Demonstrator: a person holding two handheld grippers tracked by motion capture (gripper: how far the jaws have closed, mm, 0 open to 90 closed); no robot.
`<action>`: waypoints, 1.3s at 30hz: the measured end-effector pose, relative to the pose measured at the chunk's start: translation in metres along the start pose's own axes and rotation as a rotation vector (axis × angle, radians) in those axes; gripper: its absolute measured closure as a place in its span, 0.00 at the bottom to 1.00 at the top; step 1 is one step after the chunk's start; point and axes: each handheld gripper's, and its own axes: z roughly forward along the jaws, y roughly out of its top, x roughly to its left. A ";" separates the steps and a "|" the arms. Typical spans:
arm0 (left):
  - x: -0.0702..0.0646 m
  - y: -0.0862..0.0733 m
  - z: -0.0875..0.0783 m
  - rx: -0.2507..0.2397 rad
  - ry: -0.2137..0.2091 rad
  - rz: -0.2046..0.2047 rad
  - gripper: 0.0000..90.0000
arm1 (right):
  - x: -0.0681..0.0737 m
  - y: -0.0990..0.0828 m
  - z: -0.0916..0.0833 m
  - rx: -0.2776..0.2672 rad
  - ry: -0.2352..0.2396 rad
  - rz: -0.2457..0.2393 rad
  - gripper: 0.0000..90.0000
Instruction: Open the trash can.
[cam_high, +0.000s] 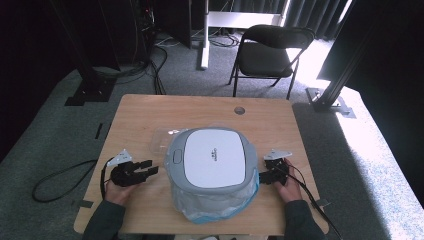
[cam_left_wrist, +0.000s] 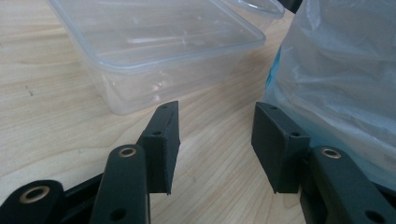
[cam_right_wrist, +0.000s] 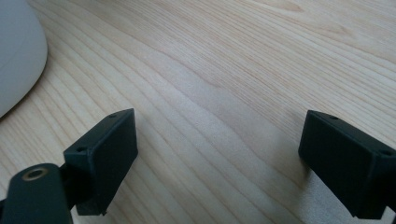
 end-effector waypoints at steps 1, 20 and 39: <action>0.000 0.001 0.000 0.000 -0.004 0.007 0.57 | 0.000 0.000 0.000 0.000 0.000 0.000 0.12; -0.020 0.031 -0.015 -0.071 -0.144 0.004 0.54 | 0.001 -0.001 -0.001 -0.001 0.010 -0.013 0.12; -0.069 0.090 -0.055 -0.201 -0.278 0.146 0.62 | 0.001 -0.001 -0.001 -0.001 0.010 -0.013 0.12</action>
